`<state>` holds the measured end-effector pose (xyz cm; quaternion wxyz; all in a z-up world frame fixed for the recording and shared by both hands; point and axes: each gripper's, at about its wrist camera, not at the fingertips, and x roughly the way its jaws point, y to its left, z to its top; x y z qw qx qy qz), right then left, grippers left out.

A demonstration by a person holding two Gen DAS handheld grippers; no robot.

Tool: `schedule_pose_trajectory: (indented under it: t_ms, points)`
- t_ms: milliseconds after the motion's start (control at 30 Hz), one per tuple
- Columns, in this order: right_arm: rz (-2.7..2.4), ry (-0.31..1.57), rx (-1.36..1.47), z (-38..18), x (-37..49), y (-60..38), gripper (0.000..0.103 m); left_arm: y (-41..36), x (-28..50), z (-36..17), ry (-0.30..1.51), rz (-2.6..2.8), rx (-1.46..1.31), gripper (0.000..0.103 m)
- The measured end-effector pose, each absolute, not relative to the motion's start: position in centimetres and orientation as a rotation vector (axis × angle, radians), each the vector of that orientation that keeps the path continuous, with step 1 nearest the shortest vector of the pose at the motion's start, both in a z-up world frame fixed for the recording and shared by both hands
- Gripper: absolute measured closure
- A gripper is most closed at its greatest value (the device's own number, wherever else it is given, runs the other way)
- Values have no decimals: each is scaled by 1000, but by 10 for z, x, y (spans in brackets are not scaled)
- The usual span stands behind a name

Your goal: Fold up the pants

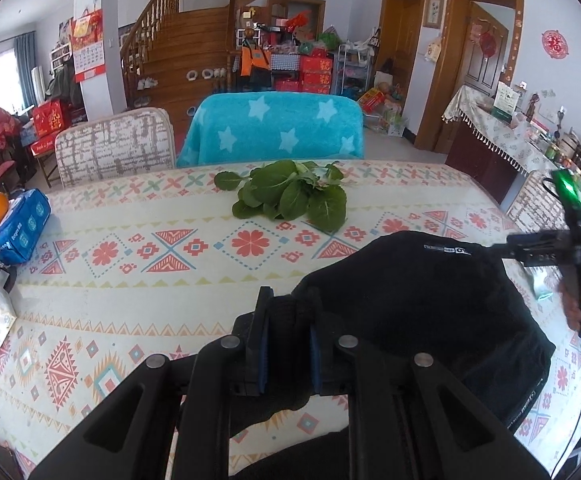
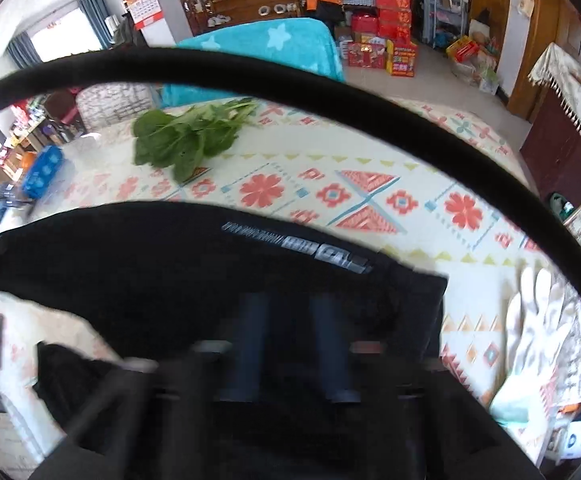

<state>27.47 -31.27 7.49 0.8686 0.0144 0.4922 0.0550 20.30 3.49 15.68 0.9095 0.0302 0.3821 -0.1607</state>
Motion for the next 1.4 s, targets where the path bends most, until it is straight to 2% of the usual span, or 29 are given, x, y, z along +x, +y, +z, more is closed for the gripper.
schedule_pose_trajectory:
  t_ms: [33,133,233,367,700,800,867,933,967,1067,1400]
  points:
    - [106,1017,6,73,281,-311,10,34,203,156,787,-333,67,88]
    - [107,1049,-39,58,308,-311,11,36,207,150,792,-332,60,88]
    - [101,1093,-90,38,334,-311,18,44,220,137,809,-318,37,88]
    - [126,1155,-139,11,356,-307,34,55,235,123,833,-307,19,88]
    - [192,1144,-122,-9,361,-312,35,62,255,110,849,-310,5,88]
    - [229,1137,-71,-9,360,-315,46,63,261,108,851,-304,-2,88]
    - [255,1141,-84,-7,359,-308,65,63,264,106,856,-299,-4,88]
    - [257,1141,-110,-6,357,-301,72,62,265,105,858,-292,3,88]
    - [246,1142,-110,-6,357,-301,81,62,264,105,857,-288,6,88]
    - [237,1149,-57,-3,354,-309,99,63,261,106,854,-281,7,88]
    - [240,1083,-45,33,320,-310,101,65,232,129,812,-259,7,88]
